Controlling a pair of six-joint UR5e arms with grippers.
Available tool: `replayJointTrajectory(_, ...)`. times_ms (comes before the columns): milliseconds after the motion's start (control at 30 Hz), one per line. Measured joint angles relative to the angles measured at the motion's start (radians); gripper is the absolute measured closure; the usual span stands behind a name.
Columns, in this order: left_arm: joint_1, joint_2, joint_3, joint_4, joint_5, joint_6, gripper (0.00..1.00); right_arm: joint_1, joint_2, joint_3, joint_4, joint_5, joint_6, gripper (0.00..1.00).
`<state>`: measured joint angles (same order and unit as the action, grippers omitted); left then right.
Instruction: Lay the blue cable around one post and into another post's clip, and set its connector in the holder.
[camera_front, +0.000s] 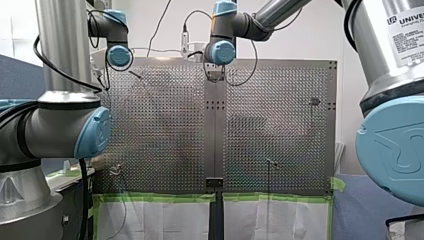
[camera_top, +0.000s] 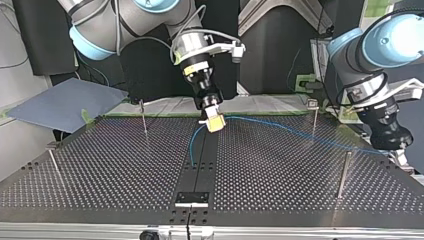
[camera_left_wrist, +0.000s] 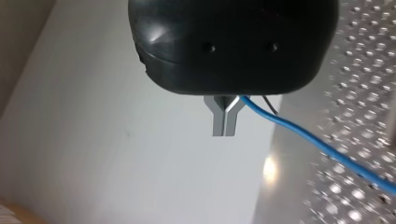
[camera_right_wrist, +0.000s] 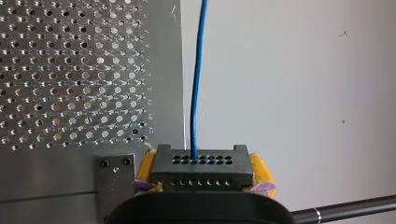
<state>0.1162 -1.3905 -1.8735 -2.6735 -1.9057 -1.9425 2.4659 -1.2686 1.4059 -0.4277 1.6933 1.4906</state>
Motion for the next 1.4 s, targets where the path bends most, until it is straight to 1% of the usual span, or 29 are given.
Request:
replayJointTrajectory(200,0.005,-0.024,0.042,0.007,0.054,-0.021,1.0,0.001,0.034,-0.043,0.01,0.0,-0.001,1.0)
replayJointTrajectory(333,0.007,-0.056,0.075,0.007,0.07,-0.027,1.0,0.002,0.058,-0.07,0.019,0.0,-0.004,1.0)
replayJointTrajectory(400,0.009,-0.076,0.085,0.007,0.072,-0.029,1.0,0.002,0.063,-0.076,0.02,0.0,-0.005,1.0)
replayJointTrajectory(500,0.016,-0.099,0.091,0.015,0.072,-0.041,1.0,0.002,0.073,-0.086,0.024,0.0,-0.005,1.0)
replayJointTrajectory(667,0.034,-0.114,0.095,0.043,0.072,-0.075,1.0,0.003,0.104,-0.123,0.035,-0.001,-0.002,1.0)
replayJointTrajectory(800,0.051,-0.133,0.105,0.049,0.077,-0.088,1.0,0.003,0.12,-0.147,0.039,-0.002,-0.002,1.0)
replayJointTrajectory(1033,0.076,-0.149,0.115,0.052,0.102,-0.108,1.0,0.003,0.136,-0.158,0.039,-0.003,-0.001,1.0)
replayJointTrajectory(1167,0.09,-0.172,0.125,0.05,0.119,-0.12,1.0,0.004,0.144,-0.164,0.037,-0.008,-0.001,1.0)
replayJointTrajectory(1300,0.104,-0.2,0.131,0.051,0.147,-0.134,1.0,0.004,0.159,-0.177,0.037,-0.011,0.0,1.0)
replayJointTrajectory(1400,0.114,-0.214,0.132,0.053,0.17,-0.143,1.0,0.004,0.179,-0.197,0.042,-0.013,-0.002,1.0)
